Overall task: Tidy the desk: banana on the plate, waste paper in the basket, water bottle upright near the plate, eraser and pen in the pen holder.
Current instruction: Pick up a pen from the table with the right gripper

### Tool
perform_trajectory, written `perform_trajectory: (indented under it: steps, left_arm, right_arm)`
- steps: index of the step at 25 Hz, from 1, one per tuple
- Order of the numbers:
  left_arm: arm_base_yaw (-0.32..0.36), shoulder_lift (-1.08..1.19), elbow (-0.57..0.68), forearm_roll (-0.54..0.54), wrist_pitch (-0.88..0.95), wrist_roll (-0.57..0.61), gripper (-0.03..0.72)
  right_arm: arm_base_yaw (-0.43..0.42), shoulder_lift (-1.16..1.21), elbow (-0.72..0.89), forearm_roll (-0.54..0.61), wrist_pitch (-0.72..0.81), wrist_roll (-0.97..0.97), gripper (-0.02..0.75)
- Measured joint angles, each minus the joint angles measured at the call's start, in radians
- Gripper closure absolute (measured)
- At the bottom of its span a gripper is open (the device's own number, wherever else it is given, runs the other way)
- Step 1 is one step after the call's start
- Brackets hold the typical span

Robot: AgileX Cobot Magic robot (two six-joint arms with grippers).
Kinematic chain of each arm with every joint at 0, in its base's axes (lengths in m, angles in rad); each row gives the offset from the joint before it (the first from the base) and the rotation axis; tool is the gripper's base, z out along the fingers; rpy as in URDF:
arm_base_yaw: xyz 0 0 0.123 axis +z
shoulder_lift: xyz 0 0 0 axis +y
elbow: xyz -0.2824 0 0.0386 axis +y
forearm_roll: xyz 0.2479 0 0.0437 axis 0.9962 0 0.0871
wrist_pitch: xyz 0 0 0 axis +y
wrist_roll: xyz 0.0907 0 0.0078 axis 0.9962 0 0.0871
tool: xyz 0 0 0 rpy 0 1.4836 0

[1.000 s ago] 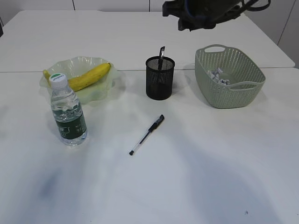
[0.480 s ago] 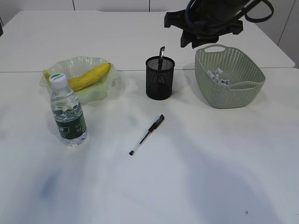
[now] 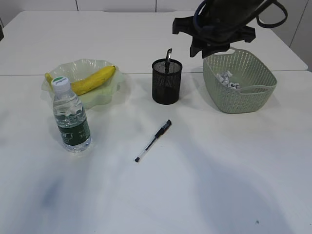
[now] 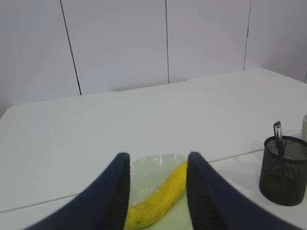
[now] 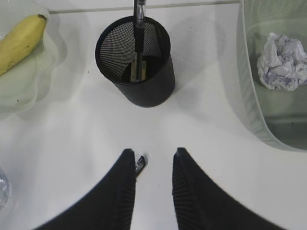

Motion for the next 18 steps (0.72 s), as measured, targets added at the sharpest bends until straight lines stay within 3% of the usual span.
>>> perform_trajectory:
  steps: [7, 12, 18]
  left_arm:
    - [0.0, 0.0, 0.0, 0.0, 0.069, 0.0, 0.412]
    - [0.0, -0.013, 0.0, 0.0, 0.104, 0.0, 0.408]
    - [0.0, -0.018, 0.0, -0.002, 0.164, 0.026, 0.328]
  right_arm:
    - [0.0, 0.0, 0.0, 0.045, 0.101, 0.0, 0.532]
    - [0.0, 0.0, 0.0, 0.114, 0.139, 0.004, 0.461]
    - [0.0, 0.0, 0.0, 0.189, 0.153, 0.033, 0.391]
